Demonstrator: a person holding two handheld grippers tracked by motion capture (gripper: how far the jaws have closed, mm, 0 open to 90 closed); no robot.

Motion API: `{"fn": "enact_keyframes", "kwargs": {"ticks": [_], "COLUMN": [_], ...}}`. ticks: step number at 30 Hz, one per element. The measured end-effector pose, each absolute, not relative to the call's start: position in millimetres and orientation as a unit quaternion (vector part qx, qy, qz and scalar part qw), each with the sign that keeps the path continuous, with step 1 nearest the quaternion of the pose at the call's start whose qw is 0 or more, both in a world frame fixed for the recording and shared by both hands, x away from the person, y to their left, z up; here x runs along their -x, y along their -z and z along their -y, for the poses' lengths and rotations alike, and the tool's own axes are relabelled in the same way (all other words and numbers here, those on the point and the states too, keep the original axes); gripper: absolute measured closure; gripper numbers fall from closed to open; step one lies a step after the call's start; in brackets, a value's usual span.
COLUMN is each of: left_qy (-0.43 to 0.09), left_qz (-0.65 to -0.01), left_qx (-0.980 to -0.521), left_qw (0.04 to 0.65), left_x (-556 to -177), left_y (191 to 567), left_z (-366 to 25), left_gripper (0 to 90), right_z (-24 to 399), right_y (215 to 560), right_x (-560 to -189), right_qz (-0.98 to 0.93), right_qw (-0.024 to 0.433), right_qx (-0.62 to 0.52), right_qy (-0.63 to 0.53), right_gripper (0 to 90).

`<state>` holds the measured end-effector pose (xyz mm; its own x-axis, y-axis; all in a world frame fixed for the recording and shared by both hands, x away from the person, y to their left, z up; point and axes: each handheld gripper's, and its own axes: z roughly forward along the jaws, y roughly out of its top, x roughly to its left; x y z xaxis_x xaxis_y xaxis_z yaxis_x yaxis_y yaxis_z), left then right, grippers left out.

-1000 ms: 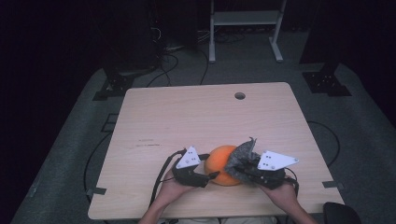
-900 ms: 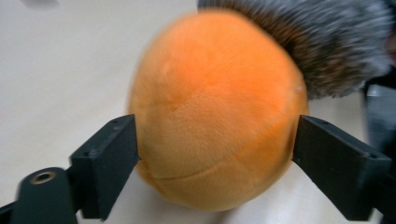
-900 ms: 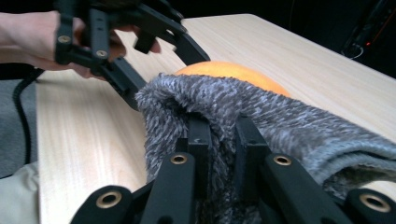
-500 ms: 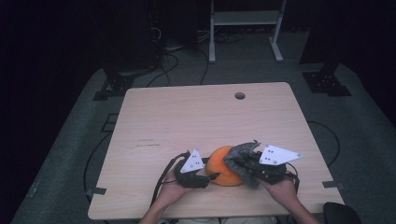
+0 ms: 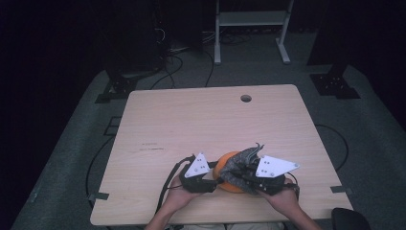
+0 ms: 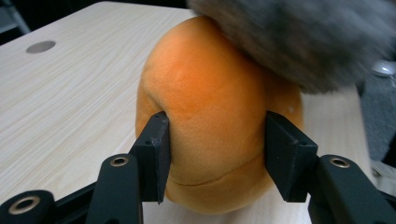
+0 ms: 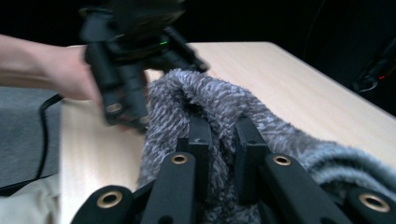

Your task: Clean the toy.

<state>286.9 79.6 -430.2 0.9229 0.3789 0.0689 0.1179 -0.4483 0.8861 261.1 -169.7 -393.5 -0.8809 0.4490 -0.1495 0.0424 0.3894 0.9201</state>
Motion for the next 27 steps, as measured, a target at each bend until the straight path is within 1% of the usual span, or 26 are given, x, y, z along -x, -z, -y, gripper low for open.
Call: {"fn": "enact_keyframes", "kwargs": {"ticks": [2,4,5,7,8,9,10,11,12,13,14,15,16,17,18,20,22,24,26,27], "left_qy": [-0.122,-0.111,-0.109,-0.105,-0.092,-0.067,-0.052,-0.032,-0.03,-0.044,-0.07,-0.099,-0.144,-0.17,-0.196,-0.214,-0.211,-0.194,-0.172,-0.15], "left_qz": [-0.142,-0.137,-0.14,-0.159,-0.175,-0.193,-0.198,-0.202,-0.198,-0.19,-0.176,-0.163,-0.143,-0.134,-0.123,-0.114,-0.116,-0.125,-0.138,-0.15], "left_qx": [-0.841,-0.839,-0.835,-0.832,-0.835,-0.84,-0.842,-0.842,-0.842,-0.842,-0.843,-0.845,-0.845,-0.844,-0.844,-0.848,-0.849,-0.847,-0.846,-0.843], "left_qw": [0.507,0.515,0.52,0.521,0.513,0.502,0.499,0.499,0.5,0.503,0.503,0.499,0.495,0.491,0.483,0.471,0.471,0.479,0.486,0.494], "left_x": [-286.6,-287.0,-287.5,-290.8,-294.4,-299.4,-302.2,-304.7,-304.7,-302.6,-299.0,-294.8,-288.5,-284.5,-280.8,-278.4,-278.7,-280.8,-284.3,-287.4], "left_y": [430.7,430.3,429.9,429.1,429.9,432.4,434.7,437.5,439.0,438.1,436.1,433.6,431.2,429.8,427.8,425.3,428.0,430.4,430.4,430.0], "left_z": [-81.8,-81.4,-80.2,-76.5,-73.5,-69.7,-68.4,-66.7,-66.2,-66.7,-66.6,-65.3,-63.1,-61.3,-59.9,-62.8,-69.1,-72.3,-71.6,-70.2], "left_gripper": [46.6,43.6,38.1,23.0,15.1,10.1,8.4,8.6,10.8,18.8,27.1,32.6,35.6,38.9,39.4,39.7,39.6,37.4,26.7,21.3], "right_z": [177.6,188.6,192.9,198.3,199.7,200.9,200.8,200.0,198.3,195.4,193.1,189.3,184.8,178.3,174.5,168.3,172.5,183.6,197.7,200.6], "right_y": [391.8,393.9,396.0,400.9,402.2,403.2,403.6,403.6,403.3,402.5,401.5,399.1,396.1,392.1,389.8,386.0,386.7,390.0,394.8,396.1], "right_x": [-266.1,-268.4,-267.6,-262.0,-260.3,-258.2,-255.7,-254.3,-253.1,-252.4,-252.4,-252.4,-252.8,-253.3,-254.1,-258.0,-264.5,-270.2,-273.8,-273.9], "right_qz": [-0.804,-0.804,-0.805,-0.812,-0.813,-0.812,-0.814,-0.815,-0.818,-0.82,-0.82,-0.818,-0.816,-0.813,-0.812,-0.813,-0.806,-0.802,-0.797,-0.796], "right_qw": [0.19,0.189,0.183,0.18,0.177,0.171,0.171,0.171,0.172,0.176,0.177,0.177,0.18,0.182,0.185,0.194,0.185,0.196,0.199,0.198], "right_qx": [-0.165,-0.176,-0.18,-0.176,-0.172,-0.169,-0.162,-0.159,-0.154,-0.148,-0.147,-0.146,-0.14,-0.134,-0.131,-0.128,-0.143,-0.164,-0.19,-0.196], "right_qy": [-0.538,-0.535,-0.535,-0.527,-0.528,-0.531,-0.531,-0.53,-0.527,-0.524,-0.524,-0.527,-0.53,-0.536,-0.537,-0.535,-0.544,-0.54,-0.537,-0.538], "right_gripper": [79.1,79.2,79.2,79.2,79.2,79.2,79.2,79.2,79.2,79.2,79.2,79.2,79.2,79.2,79.2,79.2,79.2,79.2,79.2,79.2]}}
